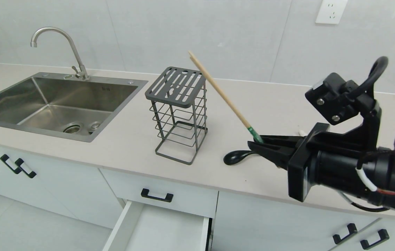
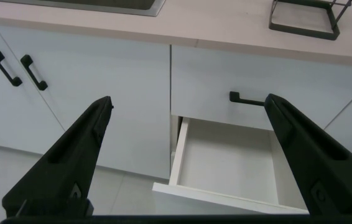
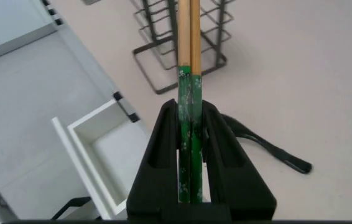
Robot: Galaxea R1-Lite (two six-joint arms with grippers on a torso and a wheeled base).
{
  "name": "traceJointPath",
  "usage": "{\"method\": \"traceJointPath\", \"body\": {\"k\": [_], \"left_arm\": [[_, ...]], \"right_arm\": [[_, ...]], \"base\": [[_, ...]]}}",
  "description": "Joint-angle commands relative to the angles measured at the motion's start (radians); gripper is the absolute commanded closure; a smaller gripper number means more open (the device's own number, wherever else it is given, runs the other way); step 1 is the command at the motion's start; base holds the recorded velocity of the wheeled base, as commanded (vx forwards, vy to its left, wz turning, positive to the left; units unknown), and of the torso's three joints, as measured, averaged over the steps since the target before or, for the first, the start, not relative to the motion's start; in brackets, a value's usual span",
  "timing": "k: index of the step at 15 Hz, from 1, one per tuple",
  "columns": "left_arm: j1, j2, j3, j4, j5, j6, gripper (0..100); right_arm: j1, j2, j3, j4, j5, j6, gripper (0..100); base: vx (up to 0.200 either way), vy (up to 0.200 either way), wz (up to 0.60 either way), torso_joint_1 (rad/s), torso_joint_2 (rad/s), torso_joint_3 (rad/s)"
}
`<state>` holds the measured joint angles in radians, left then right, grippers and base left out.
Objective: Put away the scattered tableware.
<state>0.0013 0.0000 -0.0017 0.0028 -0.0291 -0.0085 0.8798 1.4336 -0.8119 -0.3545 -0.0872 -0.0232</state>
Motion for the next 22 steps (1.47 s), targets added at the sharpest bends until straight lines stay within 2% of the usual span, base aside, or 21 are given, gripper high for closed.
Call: {"method": "traceJointPath", "body": {"k": [1, 2, 5, 8, 10, 11, 13, 15, 22], "left_arm": [[0.000, 0.002, 0.000, 0.000, 0.000, -0.001, 0], [0.000, 0.002, 0.000, 0.000, 0.000, -0.001, 0], [0.000, 0.002, 0.000, 0.000, 0.000, -0.001, 0], [0.000, 0.002, 0.000, 0.000, 0.000, -0.001, 0], [0.000, 0.002, 0.000, 0.000, 0.000, -0.001, 0], [0.000, 0.002, 0.000, 0.000, 0.000, -0.001, 0], [0.000, 0.002, 0.000, 0.000, 0.000, -0.001, 0], [0.000, 0.002, 0.000, 0.000, 0.000, -0.001, 0], [0.000, 0.002, 0.000, 0.000, 0.000, -0.001, 0]], "right_arm": [[0.080, 0.050, -0.052, 0.005, 0.003, 0.000, 100], [0.139, 0.085, -0.095, 0.006, 0.020, 0.002, 100], [0.171, 0.125, -0.104, 0.022, 0.034, 0.000, 100], [0.168, 0.140, -0.090, 0.026, 0.057, 0.005, 100], [0.185, 0.172, -0.061, 0.026, 0.153, -0.003, 100], [0.185, 0.182, -0.061, 0.025, 0.165, -0.007, 100], [0.137, 0.260, -0.052, 0.026, 0.230, -0.135, 100], [0.110, 0.298, -0.049, 0.026, 0.233, -0.254, 100], [0.131, 0.344, -0.066, 0.025, 0.222, -0.271, 100]], "base": [[0.000, 0.000, 0.00, 0.000, 0.00, 0.000], [0.000, 0.000, 0.00, 0.000, 0.00, 0.000], [0.000, 0.000, 0.00, 0.000, 0.00, 0.000], [0.000, 0.000, 0.00, 0.000, 0.00, 0.000], [0.000, 0.000, 0.00, 0.000, 0.00, 0.000], [0.000, 0.000, 0.00, 0.000, 0.00, 0.000], [0.000, 0.000, 0.00, 0.000, 0.00, 0.000], [0.000, 0.000, 0.00, 0.000, 0.00, 0.000], [0.000, 0.000, 0.00, 0.000, 0.00, 0.000]]}}
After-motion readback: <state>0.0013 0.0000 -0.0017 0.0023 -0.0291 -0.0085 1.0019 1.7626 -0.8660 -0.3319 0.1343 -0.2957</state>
